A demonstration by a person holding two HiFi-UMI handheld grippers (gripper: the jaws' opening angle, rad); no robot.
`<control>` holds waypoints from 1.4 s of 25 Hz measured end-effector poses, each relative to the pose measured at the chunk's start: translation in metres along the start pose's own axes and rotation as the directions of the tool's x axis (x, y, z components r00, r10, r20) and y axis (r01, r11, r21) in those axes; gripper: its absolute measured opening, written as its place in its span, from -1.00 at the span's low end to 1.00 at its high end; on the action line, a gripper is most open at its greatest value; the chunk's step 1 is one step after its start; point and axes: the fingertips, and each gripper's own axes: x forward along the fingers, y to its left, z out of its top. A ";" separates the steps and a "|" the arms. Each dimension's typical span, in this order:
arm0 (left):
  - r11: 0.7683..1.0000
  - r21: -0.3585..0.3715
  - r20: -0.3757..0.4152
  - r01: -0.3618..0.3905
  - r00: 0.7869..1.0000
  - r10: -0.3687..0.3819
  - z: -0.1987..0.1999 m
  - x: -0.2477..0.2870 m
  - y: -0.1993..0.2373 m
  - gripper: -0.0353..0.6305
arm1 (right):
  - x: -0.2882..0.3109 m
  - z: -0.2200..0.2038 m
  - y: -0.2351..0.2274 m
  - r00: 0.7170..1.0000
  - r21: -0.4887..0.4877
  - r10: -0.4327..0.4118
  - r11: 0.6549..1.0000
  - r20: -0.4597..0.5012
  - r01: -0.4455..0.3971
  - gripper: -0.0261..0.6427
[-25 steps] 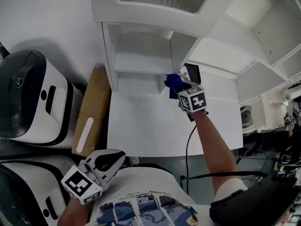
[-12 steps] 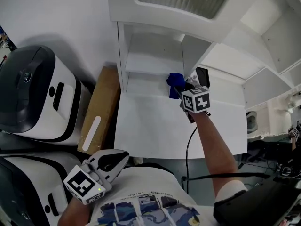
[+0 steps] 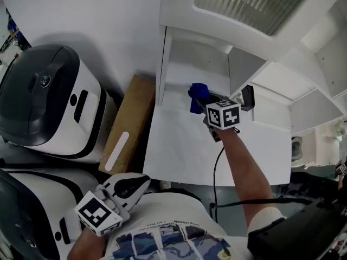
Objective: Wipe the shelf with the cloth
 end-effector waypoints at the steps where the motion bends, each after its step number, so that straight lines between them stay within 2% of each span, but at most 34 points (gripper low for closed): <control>1: 1.000 -0.002 -0.001 -0.007 1.000 0.007 -0.001 -0.004 0.002 -0.86 | 0.005 0.003 0.006 1.000 0.000 0.008 1.000 0.002 -0.008 -0.63; 15: 0.998 -0.020 0.000 -0.066 0.998 0.066 -0.006 -0.039 0.025 -0.86 | 0.055 0.030 0.071 0.995 0.049 0.094 0.994 0.042 -0.096 -0.63; 24: 0.996 -0.029 -0.007 -0.087 0.996 0.087 -0.008 -0.050 0.030 -0.86 | 0.063 0.033 0.086 0.989 0.067 0.114 0.990 0.091 -0.121 -0.63; 29: 0.996 -0.026 -0.013 -0.087 0.996 0.087 -0.008 -0.048 0.029 -0.86 | 0.069 -0.002 0.082 0.992 0.060 0.108 0.992 0.062 -0.112 -0.63; 35: 0.995 -0.038 -0.033 -0.087 0.996 0.086 -0.012 -0.046 0.029 -0.86 | 0.090 -0.055 0.047 1.000 0.133 0.023 0.991 -0.013 -0.022 -0.63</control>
